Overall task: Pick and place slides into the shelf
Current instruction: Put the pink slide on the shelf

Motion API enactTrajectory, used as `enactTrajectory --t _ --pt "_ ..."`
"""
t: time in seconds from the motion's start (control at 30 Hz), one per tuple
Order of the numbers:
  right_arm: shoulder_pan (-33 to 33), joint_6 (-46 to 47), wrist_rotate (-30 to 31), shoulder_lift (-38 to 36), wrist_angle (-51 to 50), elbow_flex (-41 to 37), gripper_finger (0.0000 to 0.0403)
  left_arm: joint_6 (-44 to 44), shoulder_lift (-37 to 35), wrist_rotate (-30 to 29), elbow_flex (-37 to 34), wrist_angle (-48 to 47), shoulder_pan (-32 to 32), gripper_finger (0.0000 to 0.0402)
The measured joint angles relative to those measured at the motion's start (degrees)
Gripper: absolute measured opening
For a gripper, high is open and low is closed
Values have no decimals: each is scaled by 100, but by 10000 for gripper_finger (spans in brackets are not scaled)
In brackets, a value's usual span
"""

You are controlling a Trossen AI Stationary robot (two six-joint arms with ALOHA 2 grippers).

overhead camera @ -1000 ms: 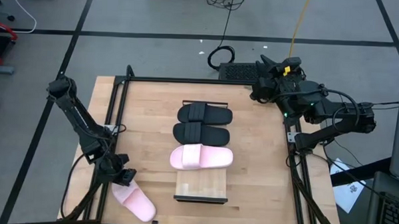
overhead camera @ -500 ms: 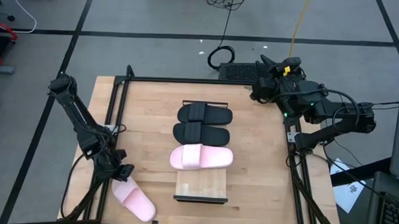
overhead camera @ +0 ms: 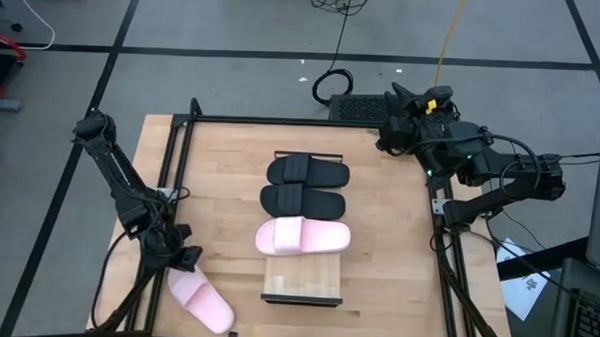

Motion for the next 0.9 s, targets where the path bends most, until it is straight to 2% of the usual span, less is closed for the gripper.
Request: enactTrajectory --t 0.4,0.9 --pt "-1 8 26 0 -330 -2 107 2 -13 133 -497 1018 1 134" --pt "-1 8 7 0 -296 -2 107 72 -2 137 -525 1299 0 133"
